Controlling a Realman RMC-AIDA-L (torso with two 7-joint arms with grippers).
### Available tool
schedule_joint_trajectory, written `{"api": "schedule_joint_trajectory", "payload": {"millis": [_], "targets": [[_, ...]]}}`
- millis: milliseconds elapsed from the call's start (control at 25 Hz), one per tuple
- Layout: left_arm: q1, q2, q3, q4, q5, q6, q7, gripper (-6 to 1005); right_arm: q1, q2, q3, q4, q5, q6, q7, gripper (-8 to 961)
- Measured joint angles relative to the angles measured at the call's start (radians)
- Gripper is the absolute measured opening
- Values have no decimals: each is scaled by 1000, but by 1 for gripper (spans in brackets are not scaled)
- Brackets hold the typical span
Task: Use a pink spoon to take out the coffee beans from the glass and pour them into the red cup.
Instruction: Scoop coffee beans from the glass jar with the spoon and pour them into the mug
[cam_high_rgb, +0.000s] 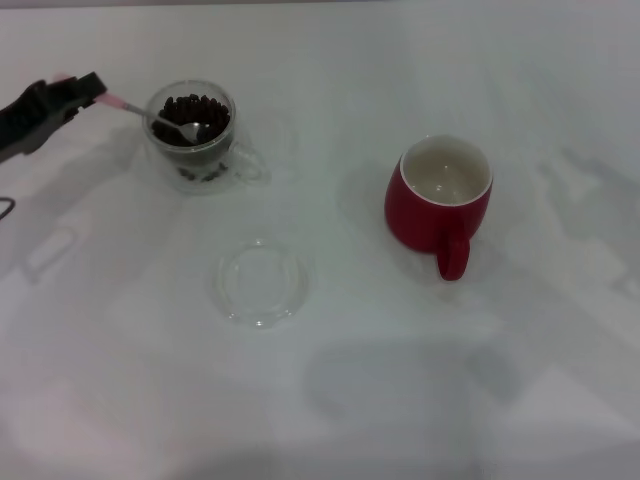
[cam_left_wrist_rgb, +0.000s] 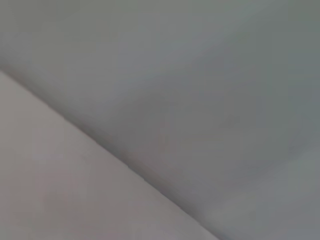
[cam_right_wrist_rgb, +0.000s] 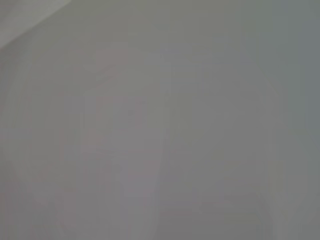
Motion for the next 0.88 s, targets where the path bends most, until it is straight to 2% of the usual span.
{"api": "schedule_joint_trajectory", "payload": {"millis": [240,880], "targets": [[42,-10,0,-42,-84,6,-3,124,8,-2,0,-2,0,-1,0,346],[68,-16,0,-87,-197,46,-58,124,29,-5,13,-2,1,18,-7,346]]}}
